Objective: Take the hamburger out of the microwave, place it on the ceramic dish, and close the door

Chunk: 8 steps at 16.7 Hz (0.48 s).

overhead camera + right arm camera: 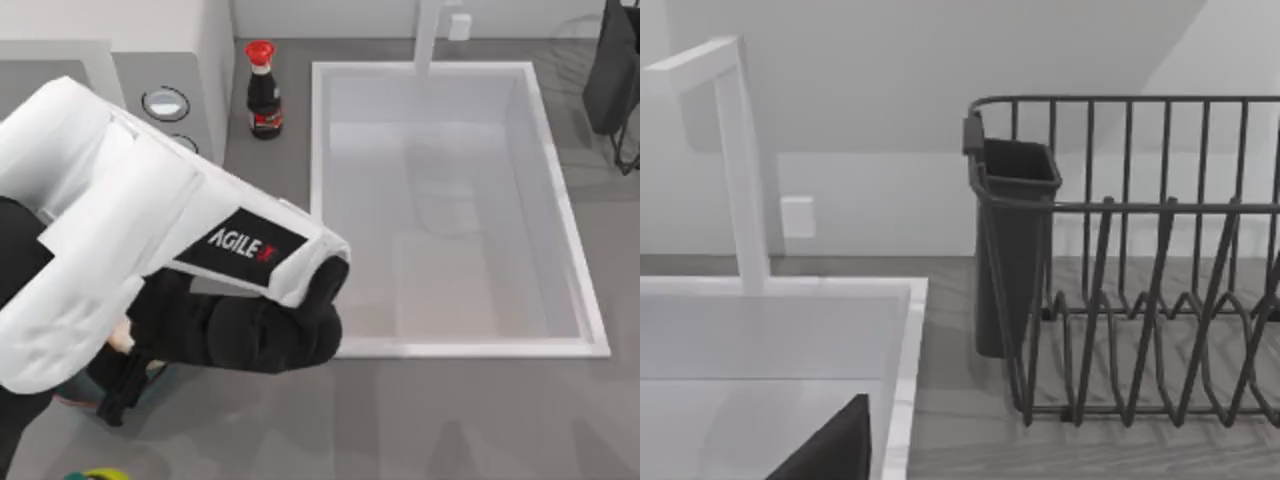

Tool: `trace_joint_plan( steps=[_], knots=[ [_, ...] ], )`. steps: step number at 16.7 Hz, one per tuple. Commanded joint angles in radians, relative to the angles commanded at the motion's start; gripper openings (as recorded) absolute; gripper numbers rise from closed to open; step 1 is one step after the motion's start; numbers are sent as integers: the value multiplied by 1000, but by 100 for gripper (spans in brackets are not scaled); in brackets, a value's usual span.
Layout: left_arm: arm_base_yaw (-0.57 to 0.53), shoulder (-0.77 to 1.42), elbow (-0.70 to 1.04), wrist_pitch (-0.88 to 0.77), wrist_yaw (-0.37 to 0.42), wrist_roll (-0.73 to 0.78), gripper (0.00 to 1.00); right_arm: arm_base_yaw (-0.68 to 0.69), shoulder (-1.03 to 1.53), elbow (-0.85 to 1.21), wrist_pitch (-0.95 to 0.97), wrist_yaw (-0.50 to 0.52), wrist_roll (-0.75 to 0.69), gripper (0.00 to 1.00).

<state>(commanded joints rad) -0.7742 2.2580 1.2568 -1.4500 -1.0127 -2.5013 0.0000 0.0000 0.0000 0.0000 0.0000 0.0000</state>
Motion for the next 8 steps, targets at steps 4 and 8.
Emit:
trace_joint_plan(
  steps=[4, 8],
  knots=[
    [5, -4, 3, 3, 1, 3, 0, 0, 0, 0, 0, 0, 0, 100],
    [35, -4, -30, 72, -21, 47, 0, 0, 0, 0, 0, 0, 0, 100]
  ],
)
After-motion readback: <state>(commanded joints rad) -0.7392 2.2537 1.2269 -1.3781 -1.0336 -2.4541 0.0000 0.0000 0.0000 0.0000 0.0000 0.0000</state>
